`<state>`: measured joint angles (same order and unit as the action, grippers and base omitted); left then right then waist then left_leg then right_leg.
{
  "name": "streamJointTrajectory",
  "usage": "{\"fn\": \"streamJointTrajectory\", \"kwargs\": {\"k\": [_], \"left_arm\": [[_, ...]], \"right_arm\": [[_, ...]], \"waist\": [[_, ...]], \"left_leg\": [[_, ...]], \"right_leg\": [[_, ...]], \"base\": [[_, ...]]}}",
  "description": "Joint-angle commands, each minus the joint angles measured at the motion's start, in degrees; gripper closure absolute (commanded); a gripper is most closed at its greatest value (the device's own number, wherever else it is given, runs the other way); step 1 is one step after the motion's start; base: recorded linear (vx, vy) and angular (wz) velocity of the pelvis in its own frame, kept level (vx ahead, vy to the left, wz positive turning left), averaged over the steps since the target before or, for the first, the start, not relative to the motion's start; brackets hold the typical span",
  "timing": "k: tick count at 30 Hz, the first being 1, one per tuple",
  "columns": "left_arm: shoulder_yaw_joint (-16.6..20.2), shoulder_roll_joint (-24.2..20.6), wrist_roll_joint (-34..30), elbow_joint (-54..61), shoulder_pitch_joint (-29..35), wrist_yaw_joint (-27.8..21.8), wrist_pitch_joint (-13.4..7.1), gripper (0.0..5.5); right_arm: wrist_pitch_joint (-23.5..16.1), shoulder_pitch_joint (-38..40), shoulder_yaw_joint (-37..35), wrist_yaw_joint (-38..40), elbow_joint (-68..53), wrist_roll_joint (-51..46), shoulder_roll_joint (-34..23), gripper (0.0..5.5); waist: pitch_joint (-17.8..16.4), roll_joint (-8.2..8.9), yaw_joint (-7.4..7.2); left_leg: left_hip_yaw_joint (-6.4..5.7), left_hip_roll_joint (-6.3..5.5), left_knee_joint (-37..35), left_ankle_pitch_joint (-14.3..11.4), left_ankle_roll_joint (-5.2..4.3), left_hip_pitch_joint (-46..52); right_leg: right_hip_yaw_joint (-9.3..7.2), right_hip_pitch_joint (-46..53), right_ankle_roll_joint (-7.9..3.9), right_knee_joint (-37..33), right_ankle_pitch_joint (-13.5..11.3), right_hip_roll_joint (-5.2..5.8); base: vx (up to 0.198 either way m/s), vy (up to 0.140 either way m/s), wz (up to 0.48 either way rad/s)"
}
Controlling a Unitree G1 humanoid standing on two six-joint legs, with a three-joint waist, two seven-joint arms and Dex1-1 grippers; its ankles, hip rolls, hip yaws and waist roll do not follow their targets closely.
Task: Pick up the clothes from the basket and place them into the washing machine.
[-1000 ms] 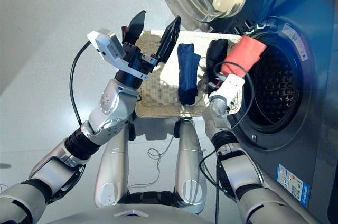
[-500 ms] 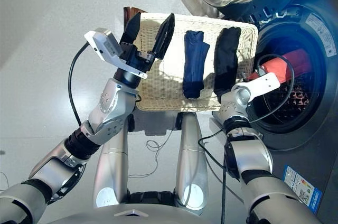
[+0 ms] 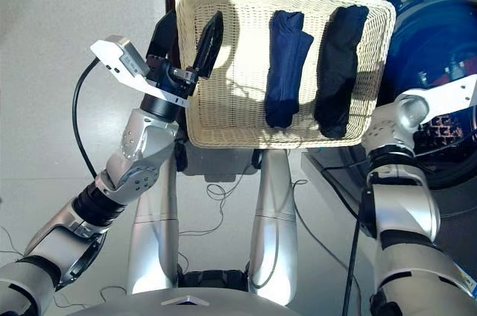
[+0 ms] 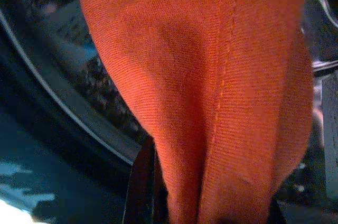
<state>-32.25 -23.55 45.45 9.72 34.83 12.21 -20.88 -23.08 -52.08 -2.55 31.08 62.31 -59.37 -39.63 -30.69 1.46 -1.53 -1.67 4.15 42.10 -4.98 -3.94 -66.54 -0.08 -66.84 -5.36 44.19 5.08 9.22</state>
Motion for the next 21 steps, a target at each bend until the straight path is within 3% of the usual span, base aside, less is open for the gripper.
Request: {"fn": "streamJointTrajectory", "kwargs": {"k": [1,3,4,5,15,21], "left_arm": [[1.3,0.8,-0.9,8.4,-1.5,-0.2,-3.3,0.0],[1.8,0.1,-0.5,8.9,-2.0,-0.3,-3.3,0.0],[1.9,0.1,-0.5,8.9,-2.0,-0.3,-3.3,0.0],[1.9,-0.5,-0.2,8.9,-1.8,-0.5,-3.5,0.0],[1.9,-1.9,-0.9,9.2,-1.1,-0.6,-3.2,0.0],[2.6,-1.2,-0.1,8.6,-1.7,-1.4,-2.9,0.0]], "right_arm": [[-5.1,0.0,-2.1,-0.9,-0.1,-4.1,-8.2,5.5],[-4.9,-0.7,-2.1,-2.0,0.3,-5.6,-9.3,5.5],[-4.9,-0.8,-2.1,-2.3,0.5,-5.8,-9.4,2.2],[-4.6,-1.6,-1.6,-3.3,1.1,-7.1,-9.9,0.0],[-3.1,-2.5,1.0,-6.2,1.5,-6.8,-9.2,0.0],[-4.0,2.8,1.7,-7.7,-5.7,-4.8,-2.9,0.0]], "waist": [[0.9,-2.7,-0.96],[0.9,-2.43,-1.1],[0.9,-2.4,-1.1],[0.9,-2.22,-1.06],[0.9,-1.72,-1.07],[0.9,-0.99,-1.53]], "left_leg": [[1.46,2.98,-1.5,-1.3,-3.15,3.1],[1.51,2.99,-1.4,-1.4,-3.12,2.8],[1.54,3.0,-1.4,-1.4,-3.12,2.8],[1.62,3.0,-1.4,-1.5,-3.12,3.0],[2.36,2.8,-2.6,-1.1,-2.55,4.0],[3.26,2.77,-4.5,-0.5,-2.38,6.2]], "right_leg": [[1.19,0.7,-0.36,1.4,5.1,-2.1],[1.12,0.4,-0.36,1.4,4.9,-2.14],[1.16,0.3,-0.36,1.4,4.9,-2.15],[1.29,0.5,-0.45,1.1,4.6,-2.2],[1.99,1.6,-0.74,-0.7,3.4,-2.2],[2.3,3.7,-0.57,-2.8,2.5,-2.09]], "base": [[0.0,0.0,0.0],[0.0,0.0,0.0],[0.0,0.0,0.0],[0.0,0.0,0.0],[0.0,0.0,0.0],[0.0,0.0,0.0]]}}
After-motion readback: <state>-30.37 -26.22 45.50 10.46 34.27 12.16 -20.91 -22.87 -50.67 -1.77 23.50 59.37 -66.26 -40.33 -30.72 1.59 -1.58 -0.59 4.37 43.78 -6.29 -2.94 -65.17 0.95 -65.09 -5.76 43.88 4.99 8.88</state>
